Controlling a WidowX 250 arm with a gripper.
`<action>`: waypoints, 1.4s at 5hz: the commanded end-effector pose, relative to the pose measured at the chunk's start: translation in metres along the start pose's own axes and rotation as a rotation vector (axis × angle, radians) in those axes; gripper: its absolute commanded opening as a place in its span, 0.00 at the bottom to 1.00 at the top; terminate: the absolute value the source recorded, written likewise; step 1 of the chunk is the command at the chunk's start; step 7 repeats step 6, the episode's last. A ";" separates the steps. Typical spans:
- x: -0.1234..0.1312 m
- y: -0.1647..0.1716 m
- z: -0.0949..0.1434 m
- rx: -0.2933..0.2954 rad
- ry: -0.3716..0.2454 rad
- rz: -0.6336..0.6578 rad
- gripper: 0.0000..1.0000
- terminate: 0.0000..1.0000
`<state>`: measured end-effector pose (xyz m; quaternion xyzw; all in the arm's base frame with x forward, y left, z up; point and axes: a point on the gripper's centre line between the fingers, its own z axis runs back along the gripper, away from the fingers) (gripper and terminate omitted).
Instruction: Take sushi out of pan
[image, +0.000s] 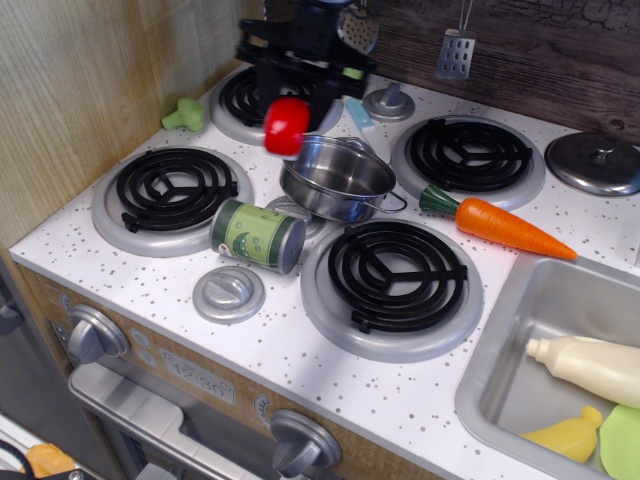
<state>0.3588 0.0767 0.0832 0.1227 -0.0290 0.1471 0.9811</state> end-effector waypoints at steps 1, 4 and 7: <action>-0.017 0.044 0.012 0.014 -0.084 -0.127 0.00 0.00; -0.023 0.070 -0.030 -0.102 -0.152 -0.237 1.00 0.00; -0.023 0.070 -0.030 -0.102 -0.152 -0.237 1.00 1.00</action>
